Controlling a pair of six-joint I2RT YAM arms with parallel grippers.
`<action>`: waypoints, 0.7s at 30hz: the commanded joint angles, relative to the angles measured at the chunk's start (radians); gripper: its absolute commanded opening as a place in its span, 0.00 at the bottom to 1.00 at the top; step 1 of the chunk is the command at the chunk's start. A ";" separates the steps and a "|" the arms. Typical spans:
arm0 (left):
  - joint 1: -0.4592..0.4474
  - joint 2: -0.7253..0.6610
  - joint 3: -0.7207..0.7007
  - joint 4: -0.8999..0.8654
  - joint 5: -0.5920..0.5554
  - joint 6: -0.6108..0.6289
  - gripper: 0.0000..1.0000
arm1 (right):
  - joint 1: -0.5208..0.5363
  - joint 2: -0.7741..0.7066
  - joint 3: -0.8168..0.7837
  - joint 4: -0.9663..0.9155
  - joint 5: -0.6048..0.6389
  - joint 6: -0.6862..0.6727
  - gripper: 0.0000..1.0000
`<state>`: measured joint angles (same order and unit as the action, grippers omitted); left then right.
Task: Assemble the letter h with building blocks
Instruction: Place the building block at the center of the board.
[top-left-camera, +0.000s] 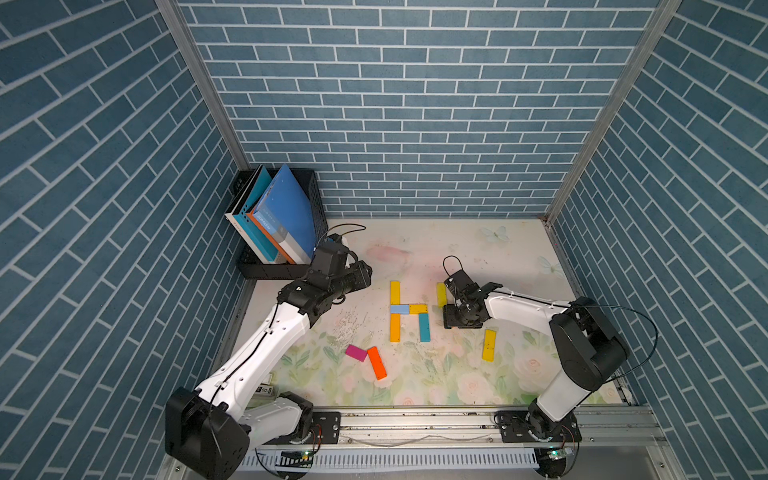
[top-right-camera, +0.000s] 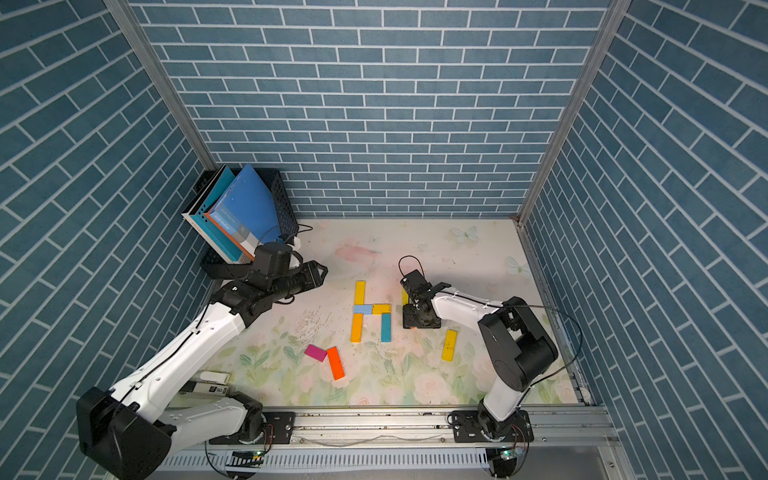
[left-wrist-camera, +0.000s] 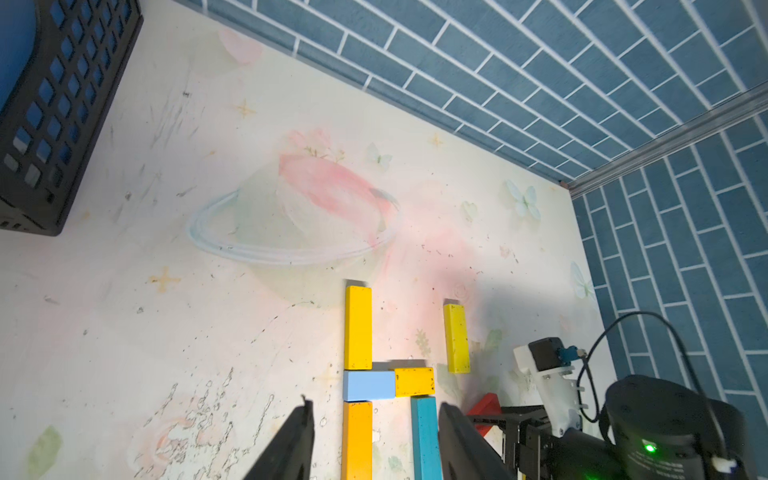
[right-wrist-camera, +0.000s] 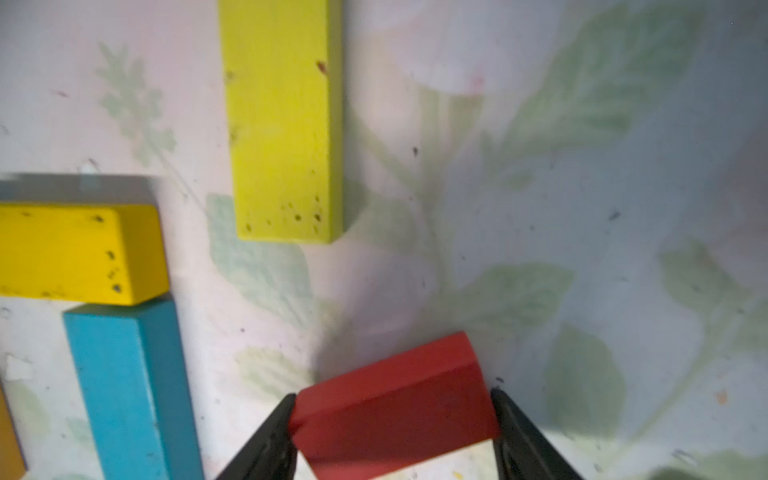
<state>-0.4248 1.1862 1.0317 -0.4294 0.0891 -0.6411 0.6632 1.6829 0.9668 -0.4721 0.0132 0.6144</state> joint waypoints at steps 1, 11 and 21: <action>0.009 -0.010 -0.001 -0.023 0.004 0.000 0.55 | 0.006 -0.002 0.024 -0.015 0.002 0.028 0.77; 0.010 0.006 -0.001 -0.002 0.046 0.000 0.56 | 0.004 0.037 0.066 -0.105 0.010 -0.246 0.82; 0.010 0.004 -0.002 -0.006 0.050 0.005 0.56 | 0.006 0.091 0.085 -0.087 0.028 -0.283 0.68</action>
<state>-0.4229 1.1858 1.0317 -0.4355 0.1337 -0.6403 0.6647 1.7527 1.0454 -0.5438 0.0231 0.3576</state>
